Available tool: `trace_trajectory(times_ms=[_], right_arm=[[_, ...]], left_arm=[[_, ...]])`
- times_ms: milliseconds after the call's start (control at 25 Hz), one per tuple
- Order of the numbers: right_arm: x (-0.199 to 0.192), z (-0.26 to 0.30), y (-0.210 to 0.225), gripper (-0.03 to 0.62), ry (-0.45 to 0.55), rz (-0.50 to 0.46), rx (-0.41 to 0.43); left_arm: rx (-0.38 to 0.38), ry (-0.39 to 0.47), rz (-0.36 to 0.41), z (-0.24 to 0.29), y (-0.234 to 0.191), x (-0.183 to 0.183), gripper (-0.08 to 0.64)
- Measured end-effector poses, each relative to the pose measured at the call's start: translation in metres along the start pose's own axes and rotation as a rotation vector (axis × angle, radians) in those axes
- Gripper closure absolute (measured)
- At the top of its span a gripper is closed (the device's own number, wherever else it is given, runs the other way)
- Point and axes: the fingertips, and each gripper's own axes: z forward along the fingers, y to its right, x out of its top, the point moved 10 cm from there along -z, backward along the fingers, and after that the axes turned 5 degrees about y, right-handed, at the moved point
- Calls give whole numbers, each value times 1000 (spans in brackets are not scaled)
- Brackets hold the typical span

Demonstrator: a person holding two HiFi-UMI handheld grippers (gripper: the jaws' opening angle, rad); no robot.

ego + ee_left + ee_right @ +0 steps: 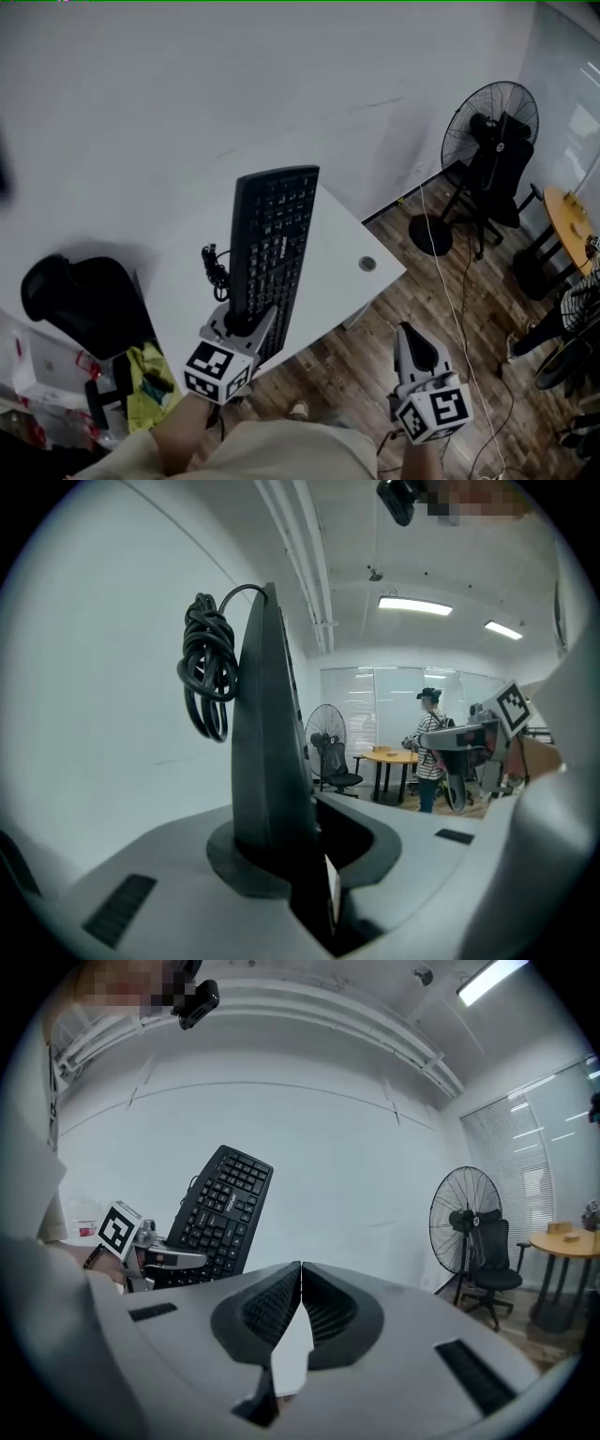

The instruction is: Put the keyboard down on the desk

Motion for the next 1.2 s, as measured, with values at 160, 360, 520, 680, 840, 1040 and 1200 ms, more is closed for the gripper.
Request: trace_trajectory(times_ms=[160, 360, 520, 680, 840, 1040, 1200], right_arm=[[-3, 23, 24, 566, -25, 10, 2], [-10, 44, 40, 566, -54, 11, 25], [-17, 70, 63, 566, -82, 15, 71], [-22, 110, 105, 566, -108, 25, 117], [-29, 148, 128, 566, -126, 21, 165], [-40, 200, 168, 566, -167, 39, 237], [-55, 228, 172, 566, -196, 42, 295]], left_arm=[[-78, -22, -81, 40, -15, -3, 466], [-156, -84, -125, 75, -34, -12, 466], [-251, -140, -129, 112, -41, -19, 466], [-303, -224, -124, 171, -44, -26, 466], [-334, -276, -165, 209, -57, -40, 466], [-360, -349, -225, 265, -73, -55, 466], [-404, -418, -231, 281, -88, -78, 466]])
